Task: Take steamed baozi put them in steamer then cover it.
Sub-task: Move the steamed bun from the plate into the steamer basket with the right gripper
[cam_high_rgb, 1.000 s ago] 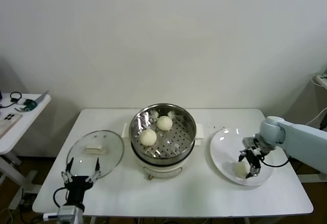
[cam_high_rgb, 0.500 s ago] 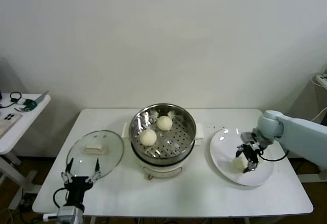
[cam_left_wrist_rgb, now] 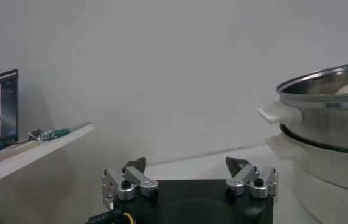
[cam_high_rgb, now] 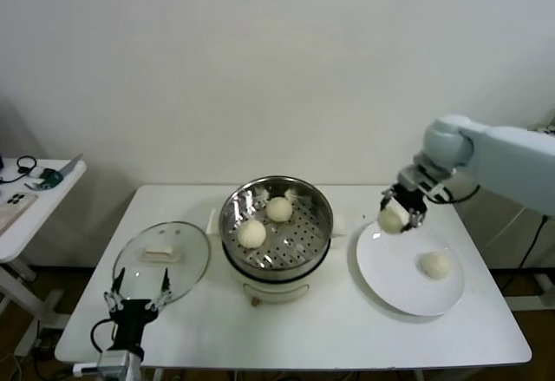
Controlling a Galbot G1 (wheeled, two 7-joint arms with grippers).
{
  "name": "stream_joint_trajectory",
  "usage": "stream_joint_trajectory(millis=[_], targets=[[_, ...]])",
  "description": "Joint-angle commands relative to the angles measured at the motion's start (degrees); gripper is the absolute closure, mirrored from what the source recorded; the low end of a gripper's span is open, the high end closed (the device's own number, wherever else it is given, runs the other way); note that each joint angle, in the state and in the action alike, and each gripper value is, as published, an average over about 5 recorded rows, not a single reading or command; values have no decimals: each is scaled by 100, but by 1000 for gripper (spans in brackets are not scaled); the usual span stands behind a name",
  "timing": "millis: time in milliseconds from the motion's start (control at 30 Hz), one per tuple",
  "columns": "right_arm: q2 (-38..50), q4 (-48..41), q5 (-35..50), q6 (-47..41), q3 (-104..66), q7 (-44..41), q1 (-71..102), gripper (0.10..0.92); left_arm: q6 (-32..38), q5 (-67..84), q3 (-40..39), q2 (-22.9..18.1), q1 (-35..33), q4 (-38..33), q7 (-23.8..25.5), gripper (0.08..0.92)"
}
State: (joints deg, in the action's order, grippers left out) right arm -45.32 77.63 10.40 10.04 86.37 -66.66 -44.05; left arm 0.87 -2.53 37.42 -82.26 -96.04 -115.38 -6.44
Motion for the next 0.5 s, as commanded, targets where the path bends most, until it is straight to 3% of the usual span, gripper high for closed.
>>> stream_joint_trajectory(millis=[33,500], targets=[[-1088,292,-44,830,-29,-329,-1031,321,11,-1,-10,-6,-31,11,9,177],[-2743,196,-1331,1257,-935,-479,469,320,32,7,2,15,-129,-22,3,177]])
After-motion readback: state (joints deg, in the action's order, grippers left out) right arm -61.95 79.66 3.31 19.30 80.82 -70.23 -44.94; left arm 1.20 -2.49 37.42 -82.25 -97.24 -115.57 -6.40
